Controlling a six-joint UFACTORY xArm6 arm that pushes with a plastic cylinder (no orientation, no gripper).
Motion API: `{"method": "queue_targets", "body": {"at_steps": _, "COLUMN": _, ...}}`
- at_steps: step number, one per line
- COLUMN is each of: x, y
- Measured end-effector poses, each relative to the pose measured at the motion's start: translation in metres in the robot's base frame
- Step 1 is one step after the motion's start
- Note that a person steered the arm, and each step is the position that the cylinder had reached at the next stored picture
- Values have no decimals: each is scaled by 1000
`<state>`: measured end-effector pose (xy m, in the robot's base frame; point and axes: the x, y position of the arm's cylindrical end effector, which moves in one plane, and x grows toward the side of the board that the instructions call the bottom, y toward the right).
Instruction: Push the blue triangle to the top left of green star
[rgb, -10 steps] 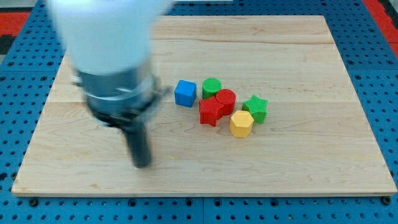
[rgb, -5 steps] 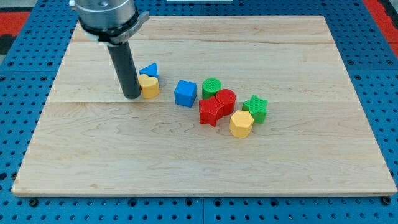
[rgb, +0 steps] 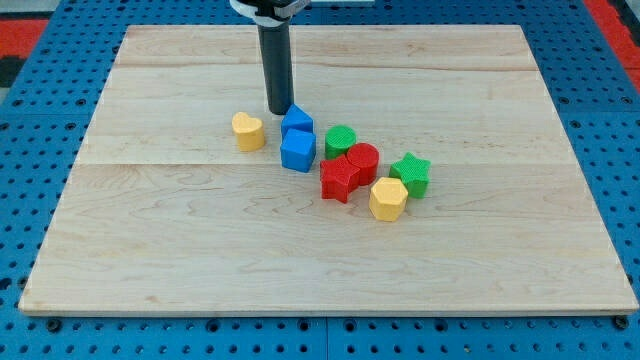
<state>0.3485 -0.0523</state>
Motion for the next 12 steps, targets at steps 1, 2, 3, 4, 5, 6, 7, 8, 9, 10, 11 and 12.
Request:
{"method": "queue_targets", "body": {"at_steps": 1, "x": -5, "y": -31}}
{"method": "queue_targets", "body": {"at_steps": 2, "x": 19, "y": -40}}
{"method": "queue_targets", "body": {"at_steps": 3, "x": 41, "y": -40}}
{"method": "queue_targets", "body": {"at_steps": 4, "x": 43, "y": -8}}
{"method": "queue_targets", "body": {"at_steps": 5, "x": 30, "y": 33}}
{"method": "queue_targets", "body": {"at_steps": 6, "x": 21, "y": 69}}
{"method": "queue_targets", "body": {"at_steps": 7, "x": 15, "y": 96}}
{"method": "queue_targets", "body": {"at_steps": 8, "x": -13, "y": 102}}
{"method": "queue_targets", "body": {"at_steps": 9, "x": 28, "y": 118}}
{"method": "queue_targets", "body": {"at_steps": 10, "x": 41, "y": 121}}
{"method": "queue_targets", "body": {"at_steps": 11, "x": 42, "y": 122}}
{"method": "queue_targets", "body": {"at_steps": 12, "x": -46, "y": 88}}
